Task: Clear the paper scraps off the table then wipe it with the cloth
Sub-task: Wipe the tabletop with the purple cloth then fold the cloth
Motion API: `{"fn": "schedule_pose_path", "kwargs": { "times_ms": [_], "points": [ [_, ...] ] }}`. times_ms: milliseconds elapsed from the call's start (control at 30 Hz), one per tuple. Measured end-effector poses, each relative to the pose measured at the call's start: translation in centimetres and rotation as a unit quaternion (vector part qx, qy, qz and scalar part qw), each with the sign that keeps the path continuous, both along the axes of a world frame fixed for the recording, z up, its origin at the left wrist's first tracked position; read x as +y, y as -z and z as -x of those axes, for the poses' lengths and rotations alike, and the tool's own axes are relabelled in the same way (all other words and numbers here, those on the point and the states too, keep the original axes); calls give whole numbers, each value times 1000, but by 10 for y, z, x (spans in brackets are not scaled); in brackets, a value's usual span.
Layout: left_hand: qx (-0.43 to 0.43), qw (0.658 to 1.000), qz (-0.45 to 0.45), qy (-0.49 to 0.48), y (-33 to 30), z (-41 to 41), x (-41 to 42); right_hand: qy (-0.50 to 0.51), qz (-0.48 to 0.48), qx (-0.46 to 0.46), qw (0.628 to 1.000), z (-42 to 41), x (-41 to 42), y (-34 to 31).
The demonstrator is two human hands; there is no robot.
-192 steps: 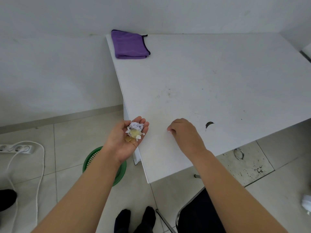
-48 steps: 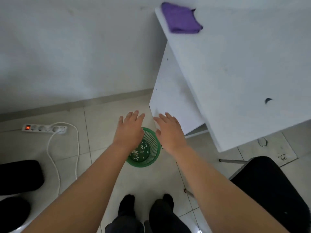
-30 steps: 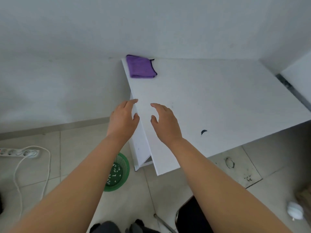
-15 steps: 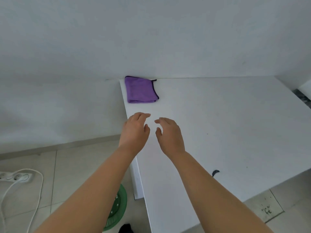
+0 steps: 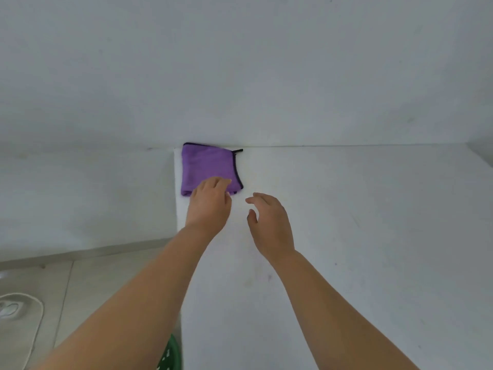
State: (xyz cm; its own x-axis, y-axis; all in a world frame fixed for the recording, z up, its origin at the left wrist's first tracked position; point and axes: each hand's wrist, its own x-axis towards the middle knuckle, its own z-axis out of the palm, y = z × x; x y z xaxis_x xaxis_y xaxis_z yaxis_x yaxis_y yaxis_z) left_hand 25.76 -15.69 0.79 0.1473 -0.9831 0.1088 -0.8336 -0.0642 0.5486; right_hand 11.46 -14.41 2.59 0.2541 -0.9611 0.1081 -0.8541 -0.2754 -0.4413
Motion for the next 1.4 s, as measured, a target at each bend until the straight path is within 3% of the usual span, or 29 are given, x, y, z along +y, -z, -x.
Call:
{"fn": "schedule_pose_path", "kwargs": {
  "times_ms": [133,267,400,567,767,933,1200,1300,1400],
  "points": [
    [-84,989,-75,-92,8,7,-51,-30,10,-8,999,16,-43,0],
    [-83,969,-164,-162,18,8,-72,-57,15,-8,998,27,-74,5],
    [-62,979,-117,-152,24,12,-58,-90,15,-12,996,27,-88,15],
    [-26,984,-42,-170,21,29,-31,-101,25,-102,989,23,-98,19],
    [159,959,113,-208,-9,72,8,-65,-50,-258,963,56,-87,5],
    [253,928,197,-189,-37,142,28,-31,-149,-380,912,115,-56,-15],
    [417,889,176,-63,-54,250,61,-69,-311,-523,791,216,-4,-38],
    [434,888,155,-14,-54,280,71,-59,-325,-585,741,243,11,-38],
    [393,909,138,30,-50,303,75,-8,-314,-635,706,266,19,-37]
  ]
}}
